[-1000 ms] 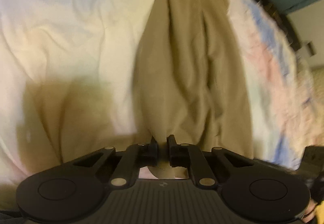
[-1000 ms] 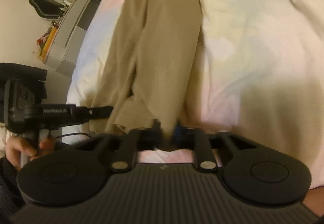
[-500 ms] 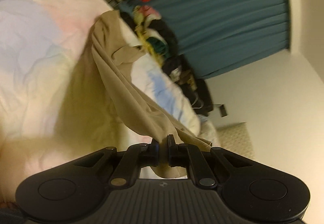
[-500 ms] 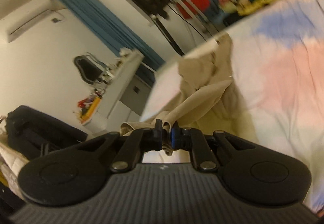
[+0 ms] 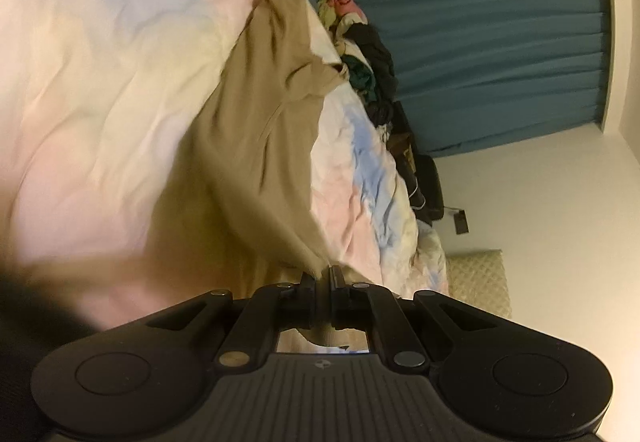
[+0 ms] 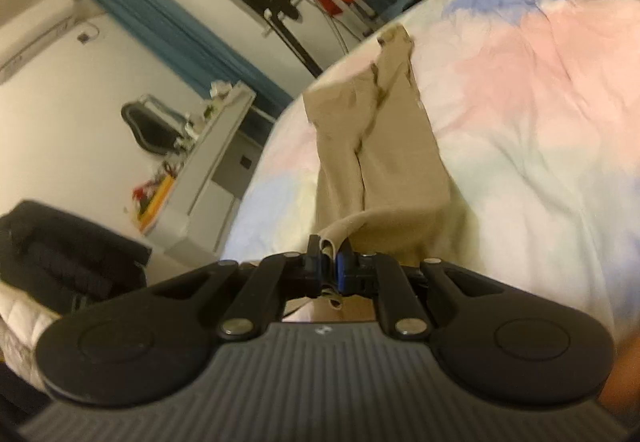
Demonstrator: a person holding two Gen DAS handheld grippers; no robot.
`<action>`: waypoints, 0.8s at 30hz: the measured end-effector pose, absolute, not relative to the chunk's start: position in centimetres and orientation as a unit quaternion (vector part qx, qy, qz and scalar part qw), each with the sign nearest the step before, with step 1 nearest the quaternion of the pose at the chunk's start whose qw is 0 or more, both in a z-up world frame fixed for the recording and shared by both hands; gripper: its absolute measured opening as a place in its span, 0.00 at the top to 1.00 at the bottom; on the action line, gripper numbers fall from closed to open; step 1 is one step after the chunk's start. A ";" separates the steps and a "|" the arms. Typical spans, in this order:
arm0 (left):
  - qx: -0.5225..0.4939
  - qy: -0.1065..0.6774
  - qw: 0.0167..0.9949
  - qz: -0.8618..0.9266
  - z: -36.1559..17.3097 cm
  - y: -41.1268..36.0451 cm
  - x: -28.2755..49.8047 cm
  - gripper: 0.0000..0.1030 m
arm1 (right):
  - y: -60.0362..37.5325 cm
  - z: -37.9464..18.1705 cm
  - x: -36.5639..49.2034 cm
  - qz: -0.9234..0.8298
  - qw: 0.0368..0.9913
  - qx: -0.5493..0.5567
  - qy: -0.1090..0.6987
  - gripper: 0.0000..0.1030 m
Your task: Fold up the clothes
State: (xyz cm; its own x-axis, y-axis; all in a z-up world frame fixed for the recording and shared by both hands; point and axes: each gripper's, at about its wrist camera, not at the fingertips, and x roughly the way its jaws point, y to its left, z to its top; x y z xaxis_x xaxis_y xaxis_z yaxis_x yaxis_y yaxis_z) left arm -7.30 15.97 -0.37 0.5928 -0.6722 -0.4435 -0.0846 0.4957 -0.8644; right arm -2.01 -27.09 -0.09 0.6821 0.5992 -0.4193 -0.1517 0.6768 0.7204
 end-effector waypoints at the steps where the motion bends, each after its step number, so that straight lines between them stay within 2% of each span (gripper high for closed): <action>1: -0.462 0.405 0.766 -0.190 0.0 15.8 -5.7 0.94 | -26.8 0.4 -0.8 0.220 0.854 0.338 0.328 0.90; 7: -0.444 0.383 0.797 -0.145 3.2 15.1 3.8 0.94 | -24.1 3.3 8.6 0.197 0.879 0.312 0.301 0.90; 12: -0.395 0.350 0.844 -0.097 2.6 14.3 9.8 0.94 | -21.5 2.5 15.1 0.189 0.904 0.248 0.291 0.90; 21: -0.259 0.335 0.904 -0.064 -3.1 11.9 15.4 0.93 | -19.7 -5.7 21.1 0.167 0.933 0.189 0.257 0.90; 24: -0.200 0.338 0.918 -0.058 -4.9 9.9 17.4 0.93 | -19.2 -8.3 23.2 0.141 0.935 0.173 0.275 0.90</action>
